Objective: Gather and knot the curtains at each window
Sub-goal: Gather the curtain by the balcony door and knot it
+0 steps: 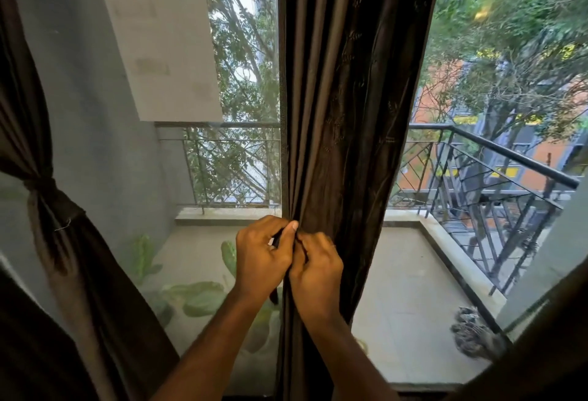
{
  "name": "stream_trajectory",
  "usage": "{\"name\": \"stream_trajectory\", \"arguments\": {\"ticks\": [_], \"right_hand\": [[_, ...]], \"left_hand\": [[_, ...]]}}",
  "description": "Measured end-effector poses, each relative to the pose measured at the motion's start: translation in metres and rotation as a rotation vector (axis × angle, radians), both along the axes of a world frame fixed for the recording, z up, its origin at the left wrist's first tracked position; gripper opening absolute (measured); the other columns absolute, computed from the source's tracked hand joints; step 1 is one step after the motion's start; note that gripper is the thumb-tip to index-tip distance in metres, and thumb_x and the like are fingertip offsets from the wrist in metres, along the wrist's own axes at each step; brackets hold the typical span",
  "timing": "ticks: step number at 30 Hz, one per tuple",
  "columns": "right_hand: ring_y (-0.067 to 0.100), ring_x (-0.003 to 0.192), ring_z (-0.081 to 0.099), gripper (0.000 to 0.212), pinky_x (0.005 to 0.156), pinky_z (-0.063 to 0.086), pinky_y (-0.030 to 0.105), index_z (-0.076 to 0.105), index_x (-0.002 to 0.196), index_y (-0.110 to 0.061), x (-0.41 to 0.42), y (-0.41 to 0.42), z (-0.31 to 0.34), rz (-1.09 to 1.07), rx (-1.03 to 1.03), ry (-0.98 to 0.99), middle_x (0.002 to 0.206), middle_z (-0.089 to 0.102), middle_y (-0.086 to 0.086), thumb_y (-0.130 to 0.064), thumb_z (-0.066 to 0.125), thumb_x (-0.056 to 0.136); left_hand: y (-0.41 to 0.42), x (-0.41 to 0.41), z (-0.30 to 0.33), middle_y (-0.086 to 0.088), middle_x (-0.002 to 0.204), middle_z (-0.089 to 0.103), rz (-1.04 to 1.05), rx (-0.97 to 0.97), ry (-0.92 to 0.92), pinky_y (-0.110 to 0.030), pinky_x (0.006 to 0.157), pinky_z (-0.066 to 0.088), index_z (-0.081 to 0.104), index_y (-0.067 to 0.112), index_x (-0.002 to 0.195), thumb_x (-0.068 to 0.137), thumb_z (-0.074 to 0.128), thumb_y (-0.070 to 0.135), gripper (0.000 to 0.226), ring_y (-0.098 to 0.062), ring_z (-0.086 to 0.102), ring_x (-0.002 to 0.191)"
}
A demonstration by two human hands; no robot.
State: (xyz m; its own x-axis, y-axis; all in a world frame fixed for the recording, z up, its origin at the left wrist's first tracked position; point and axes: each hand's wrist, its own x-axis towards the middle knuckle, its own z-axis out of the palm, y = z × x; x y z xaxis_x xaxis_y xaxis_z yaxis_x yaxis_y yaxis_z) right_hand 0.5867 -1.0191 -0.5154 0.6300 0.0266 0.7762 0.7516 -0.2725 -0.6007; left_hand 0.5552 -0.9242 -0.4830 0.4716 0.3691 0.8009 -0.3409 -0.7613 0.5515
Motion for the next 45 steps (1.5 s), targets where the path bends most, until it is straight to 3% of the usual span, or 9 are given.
{"name": "stream_trajectory", "arguments": {"ticks": [5, 8, 14, 17, 20, 25, 30, 40, 45], "right_hand": [[0.025, 0.068, 0.057, 0.020, 0.062, 0.052, 0.042, 0.064, 0.076, -0.006, -0.002, 0.004, 0.002, -0.002, -0.075, -0.019, 0.072, 0.056, 0.006, -0.010, 0.057, 0.094], [0.029, 0.074, 0.060, 0.007, 0.066, 0.054, 0.043, 0.067, 0.084, -0.001, -0.002, 0.003, 0.001, 0.020, -0.134, 0.023, 0.078, 0.060, 0.011, -0.001, 0.062, 0.089], [0.018, 0.094, 0.064, 0.032, 0.092, 0.051, 0.028, 0.076, 0.108, -0.007, -0.021, -0.032, 0.003, 0.063, -0.175, -0.025, 0.100, 0.072, 0.004, -0.010, 0.048, 0.090], [0.015, 0.099, 0.058, 0.017, 0.091, 0.045, 0.016, 0.071, 0.106, -0.004, -0.034, -0.065, 0.008, -0.056, 0.026, -0.062, 0.106, 0.064, 0.008, -0.004, 0.064, 0.091], [0.011, 0.099, 0.052, 0.032, 0.086, 0.039, 0.004, 0.062, 0.115, -0.003, -0.015, -0.081, 0.019, -0.162, 0.166, 0.097, 0.114, 0.055, 0.008, -0.012, 0.077, 0.089], [0.015, 0.086, 0.063, 0.009, 0.079, 0.056, 0.031, 0.072, 0.104, -0.014, 0.011, -0.070, 0.006, -0.112, 0.017, 0.127, 0.095, 0.070, 0.001, -0.011, 0.066, 0.098], [0.011, 0.080, 0.060, 0.009, 0.072, 0.055, 0.034, 0.067, 0.093, -0.014, 0.009, -0.065, 0.003, -0.110, 0.113, 0.174, 0.087, 0.063, -0.002, -0.009, 0.063, 0.098], [0.017, 0.071, 0.057, 0.009, 0.062, 0.050, 0.041, 0.066, 0.086, -0.011, -0.008, -0.015, 0.005, 0.044, 0.023, 0.047, 0.081, 0.059, 0.000, -0.006, 0.065, 0.094], [0.015, 0.068, 0.051, 0.015, 0.059, 0.041, 0.028, 0.061, 0.081, -0.009, -0.013, -0.010, 0.005, 0.059, 0.017, 0.025, 0.078, 0.054, 0.001, 0.000, 0.063, 0.093]], "left_hand": [[0.000, -0.001, 0.001, 0.002, 0.065, 0.061, 0.022, 0.011, 0.015, -0.042, 0.057, 0.048, 0.067, 0.009, 0.070, 0.094, 0.065, 0.021, 0.027, -0.016, 0.059, 0.062], [-0.003, -0.003, 0.003, 0.003, 0.065, 0.059, 0.020, 0.008, 0.016, -0.034, 0.057, 0.047, 0.066, 0.010, 0.069, 0.090, 0.069, 0.028, 0.028, -0.014, 0.058, 0.062], [0.011, 0.003, 0.006, 0.002, 0.060, 0.047, 0.084, 0.088, 0.062, -0.031, 0.053, 0.034, 0.055, 0.010, 0.064, 0.091, 0.066, 0.016, 0.030, -0.016, 0.043, 0.056], [0.018, 0.002, 0.007, 0.002, 0.061, 0.048, 0.109, 0.086, 0.068, -0.035, 0.053, 0.037, 0.055, 0.012, 0.066, 0.092, 0.065, 0.017, 0.029, -0.019, 0.045, 0.056], [0.019, 0.003, 0.006, 0.000, 0.061, 0.051, 0.098, 0.081, 0.057, -0.037, 0.054, 0.039, 0.059, 0.010, 0.068, 0.092, 0.066, 0.017, 0.026, -0.020, 0.047, 0.057], [0.006, 0.006, 0.005, 0.004, 0.060, 0.044, 0.060, 0.107, 0.057, -0.034, 0.053, 0.034, 0.052, 0.011, 0.065, 0.092, 0.065, 0.014, 0.031, -0.019, 0.041, 0.056], [0.012, 0.005, 0.004, 0.004, 0.060, 0.044, 0.069, 0.091, 0.045, -0.035, 0.052, 0.035, 0.052, 0.017, 0.065, 0.092, 0.065, 0.015, 0.030, -0.019, 0.042, 0.055], [-0.004, -0.003, 0.008, 0.001, 0.064, 0.060, -0.081, -0.041, 0.098, -0.040, 0.058, 0.046, 0.065, 0.008, 0.069, 0.091, 0.064, 0.015, 0.023, -0.014, 0.057, 0.061], [-0.002, -0.008, 0.011, -0.001, 0.063, 0.058, -0.136, -0.048, 0.104, -0.039, 0.057, 0.046, 0.063, 0.007, 0.067, 0.091, 0.064, 0.022, 0.028, -0.018, 0.056, 0.061]]}}
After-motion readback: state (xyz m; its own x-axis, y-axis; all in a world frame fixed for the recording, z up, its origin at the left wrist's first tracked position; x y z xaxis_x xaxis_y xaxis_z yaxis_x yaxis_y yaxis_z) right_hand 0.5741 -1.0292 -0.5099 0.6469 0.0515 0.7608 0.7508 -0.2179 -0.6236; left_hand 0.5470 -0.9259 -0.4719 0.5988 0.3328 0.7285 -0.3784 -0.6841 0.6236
